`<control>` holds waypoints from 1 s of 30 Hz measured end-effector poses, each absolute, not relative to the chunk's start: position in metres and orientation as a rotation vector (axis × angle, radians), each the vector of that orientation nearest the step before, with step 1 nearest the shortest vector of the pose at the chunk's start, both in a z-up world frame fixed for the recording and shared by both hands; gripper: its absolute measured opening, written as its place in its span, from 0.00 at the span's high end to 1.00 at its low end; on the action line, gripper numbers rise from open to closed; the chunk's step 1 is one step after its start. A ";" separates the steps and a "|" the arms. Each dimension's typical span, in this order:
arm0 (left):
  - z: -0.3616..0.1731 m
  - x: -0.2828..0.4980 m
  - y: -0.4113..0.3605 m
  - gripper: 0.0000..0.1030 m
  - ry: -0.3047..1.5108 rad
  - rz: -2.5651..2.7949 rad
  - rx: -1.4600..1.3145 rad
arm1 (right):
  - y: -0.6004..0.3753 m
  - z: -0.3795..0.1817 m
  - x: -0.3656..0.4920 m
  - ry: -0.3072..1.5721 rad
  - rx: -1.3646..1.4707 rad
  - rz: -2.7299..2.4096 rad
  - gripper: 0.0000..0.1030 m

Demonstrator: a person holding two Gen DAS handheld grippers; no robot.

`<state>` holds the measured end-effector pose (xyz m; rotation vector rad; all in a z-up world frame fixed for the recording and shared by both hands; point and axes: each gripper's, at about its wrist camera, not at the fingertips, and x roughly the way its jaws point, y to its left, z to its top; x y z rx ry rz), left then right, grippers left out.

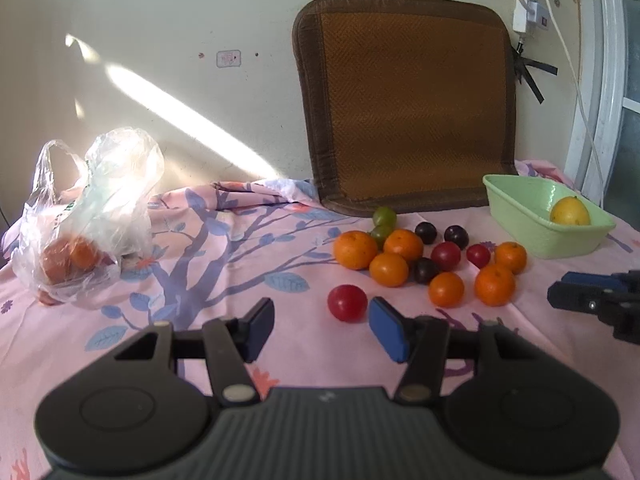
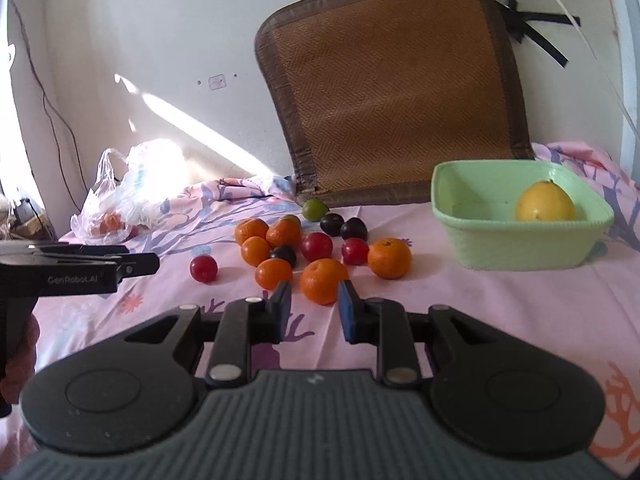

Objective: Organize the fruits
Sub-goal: 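Grasp a mandarin with the right tool while the left tool grasps a red tomato, then drop the mandarin into the bowl with the right tool while the left drops the tomato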

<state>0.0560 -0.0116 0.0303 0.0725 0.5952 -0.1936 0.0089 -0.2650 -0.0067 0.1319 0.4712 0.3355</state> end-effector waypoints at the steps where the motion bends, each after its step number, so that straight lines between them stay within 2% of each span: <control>1: 0.029 0.060 -0.013 0.49 0.596 -0.210 0.081 | -0.260 -0.006 0.011 0.462 0.104 0.330 0.72; 6: 0.017 0.088 -0.018 0.49 0.632 -0.237 0.102 | -0.244 -0.015 0.042 0.509 0.026 0.317 0.70; 10: 0.008 0.102 -0.020 0.49 0.654 -0.247 0.086 | -0.241 -0.022 0.058 0.540 -0.002 0.313 0.55; 12: 0.003 0.105 -0.023 0.49 0.659 -0.253 0.095 | -0.238 -0.025 0.063 0.543 -0.025 0.317 0.55; 13: 0.001 0.107 -0.024 0.53 0.667 -0.253 0.095 | -0.235 -0.026 0.065 0.555 -0.033 0.314 0.55; 15: -0.003 0.109 -0.024 0.71 0.687 -0.272 0.075 | -0.233 -0.030 0.070 0.576 -0.042 0.310 0.56; 16: -0.004 0.107 -0.024 0.71 0.681 -0.266 0.070 | -0.233 -0.032 0.072 0.584 -0.039 0.309 0.62; 18: -0.004 0.103 -0.025 0.71 0.677 -0.264 0.078 | -0.238 -0.031 0.072 0.587 -0.008 0.320 0.63; 24: 0.036 0.089 -0.049 0.71 0.611 -0.389 0.030 | -0.269 -0.009 0.044 0.464 0.071 0.286 0.63; 30: 0.065 0.118 -0.129 0.70 0.530 -0.564 -0.006 | -0.314 -0.003 0.044 0.376 0.026 0.088 0.63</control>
